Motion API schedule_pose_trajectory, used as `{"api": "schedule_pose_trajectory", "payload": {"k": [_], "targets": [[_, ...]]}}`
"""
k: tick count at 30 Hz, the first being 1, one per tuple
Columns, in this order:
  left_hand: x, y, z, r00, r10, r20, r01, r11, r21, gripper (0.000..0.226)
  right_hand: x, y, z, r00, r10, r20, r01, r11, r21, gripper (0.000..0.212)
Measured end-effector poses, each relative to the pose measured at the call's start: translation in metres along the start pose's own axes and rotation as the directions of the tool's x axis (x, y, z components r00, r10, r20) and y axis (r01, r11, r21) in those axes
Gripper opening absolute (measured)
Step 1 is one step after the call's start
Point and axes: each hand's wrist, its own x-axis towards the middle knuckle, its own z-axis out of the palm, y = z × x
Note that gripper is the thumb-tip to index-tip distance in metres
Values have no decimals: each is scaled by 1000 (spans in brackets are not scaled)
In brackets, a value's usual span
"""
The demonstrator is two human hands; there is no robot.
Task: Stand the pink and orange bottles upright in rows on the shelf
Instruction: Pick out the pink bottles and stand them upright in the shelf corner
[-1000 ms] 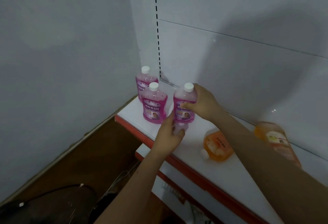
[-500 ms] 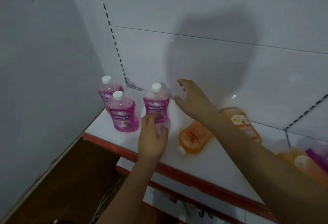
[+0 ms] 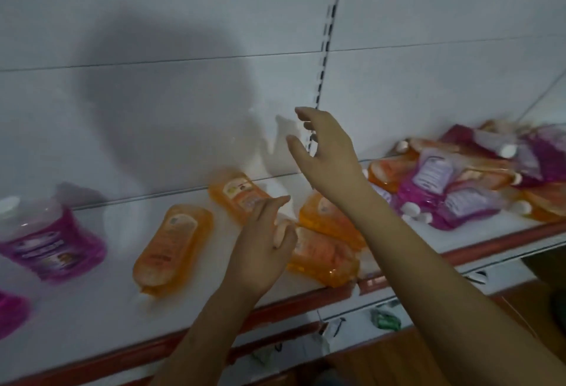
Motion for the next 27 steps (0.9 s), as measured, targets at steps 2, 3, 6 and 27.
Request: {"api": "schedule_pose_trajectory", "payload": {"k": [2, 3, 6, 27], "targets": [[14, 14, 23, 998, 27, 52, -27, 1000, -5, 42, 1, 31, -26, 999, 42, -15, -42, 999, -11, 47], [21, 20, 35, 996, 42, 74, -42, 999, 10, 42, 2, 46, -38, 998, 64, -14, -64, 998, -11, 47], [51, 29, 71, 993, 18, 119, -26, 997, 69, 42, 5, 93, -72, 994, 101, 31, -100, 994, -40, 49], [197, 41, 121, 608, -707, 361, 525, 699, 486, 63, -32, 192, -93, 704, 117, 701, 470, 663, -583, 108]]}}
